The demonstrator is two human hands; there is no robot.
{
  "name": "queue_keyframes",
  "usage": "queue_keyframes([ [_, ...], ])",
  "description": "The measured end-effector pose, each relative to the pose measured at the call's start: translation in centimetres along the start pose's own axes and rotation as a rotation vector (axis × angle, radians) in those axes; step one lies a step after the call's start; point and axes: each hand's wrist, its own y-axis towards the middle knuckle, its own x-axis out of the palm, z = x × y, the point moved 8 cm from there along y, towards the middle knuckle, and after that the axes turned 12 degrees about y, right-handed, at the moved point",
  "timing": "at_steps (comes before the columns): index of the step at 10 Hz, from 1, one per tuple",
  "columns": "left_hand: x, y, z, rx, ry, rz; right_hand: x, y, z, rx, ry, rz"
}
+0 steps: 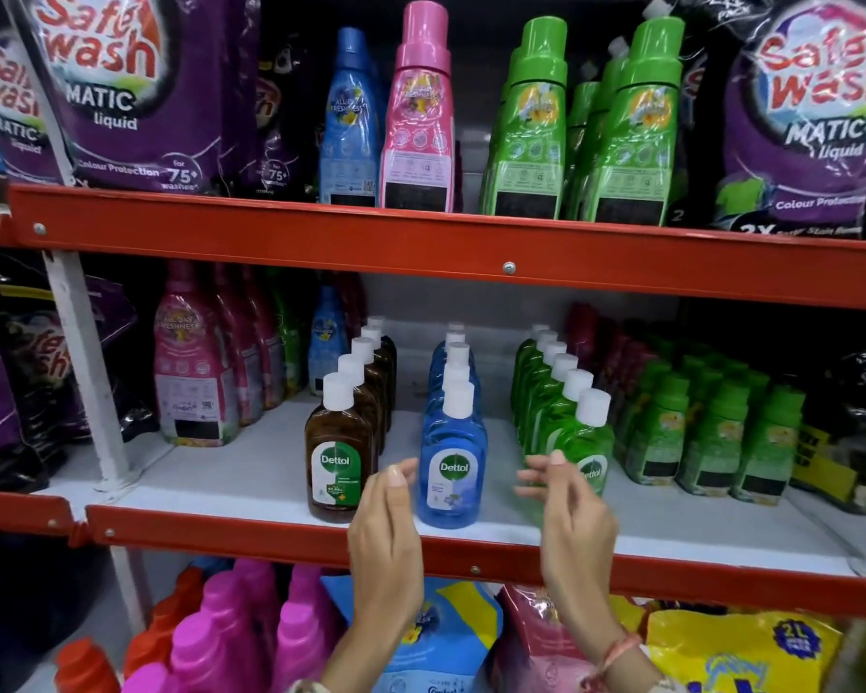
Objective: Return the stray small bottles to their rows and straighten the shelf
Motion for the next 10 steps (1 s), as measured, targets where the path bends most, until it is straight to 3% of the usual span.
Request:
queue_keyframes([
  [1,2.3,-1.3,1.1,0.04,-0.027,-0.098,-3.7,0.9,0.0,-0.049,-0.005,0.16],
  [2,6.1,-2.6,2.5,0.004,-0.03,-0.305,-6.3,2.4,2.0,0.06,-0.051,0.222],
  [3,9.6,-3.7,3.9,-0.062,0.026,-0.519,-6.8,3.7,4.3,0.278,-0.111,0.079],
  [4,11.9,-4.3,4.8,-0.112,0.123,-0.634,-6.3,3.9,4.8,0.356,-0.178,-0.043],
  [5,13.7,-4.5,4.2,-0.117,0.143,-0.735,-6.4,3.6,4.6,0.315,-0.206,-0.021],
  [9,14.6,-3.2,2.7,-0.155,0.053,-0.814,-7.2,3.4,5.3,0.184,-0.271,0.029],
  [10,13.6,-2.7,3.2,-0.036,0.172,-0.703,-7.6,3.7,5.5,0.166,-0.301,0.015],
])
